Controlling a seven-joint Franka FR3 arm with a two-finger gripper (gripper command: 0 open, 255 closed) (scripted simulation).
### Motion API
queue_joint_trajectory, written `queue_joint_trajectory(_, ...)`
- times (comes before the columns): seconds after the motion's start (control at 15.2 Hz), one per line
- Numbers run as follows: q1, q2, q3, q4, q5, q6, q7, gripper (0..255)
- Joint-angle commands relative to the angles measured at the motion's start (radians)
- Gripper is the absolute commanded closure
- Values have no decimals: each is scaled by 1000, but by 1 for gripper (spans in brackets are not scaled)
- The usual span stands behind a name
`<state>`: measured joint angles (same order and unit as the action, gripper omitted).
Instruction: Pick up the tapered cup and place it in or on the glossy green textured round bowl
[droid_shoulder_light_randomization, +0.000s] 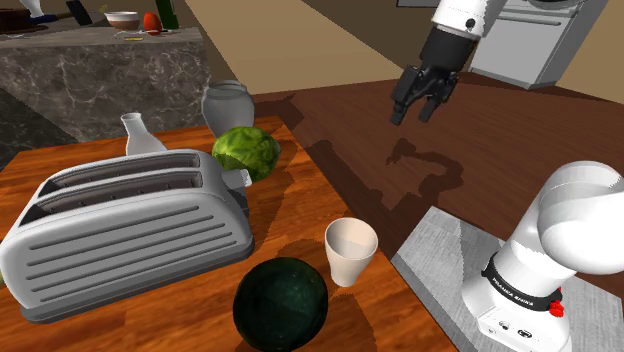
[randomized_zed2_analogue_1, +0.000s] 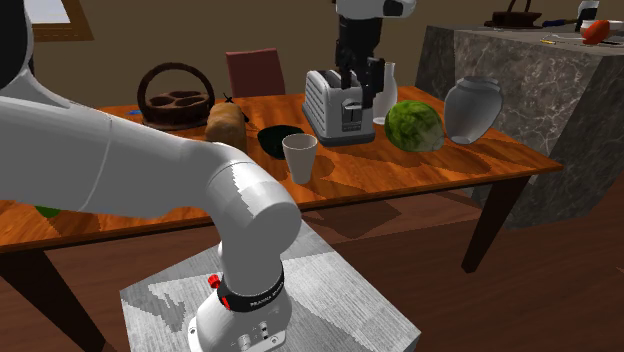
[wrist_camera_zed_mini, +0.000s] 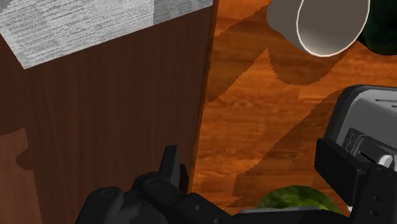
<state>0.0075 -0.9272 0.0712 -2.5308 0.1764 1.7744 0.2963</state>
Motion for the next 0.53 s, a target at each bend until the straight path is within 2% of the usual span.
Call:
queue_joint_trajectory(0.0,11,-18,45,-52,26,35,46,0)
queue_joint_trajectory(0.46,72,-37,221,-196,141,162,212,0)
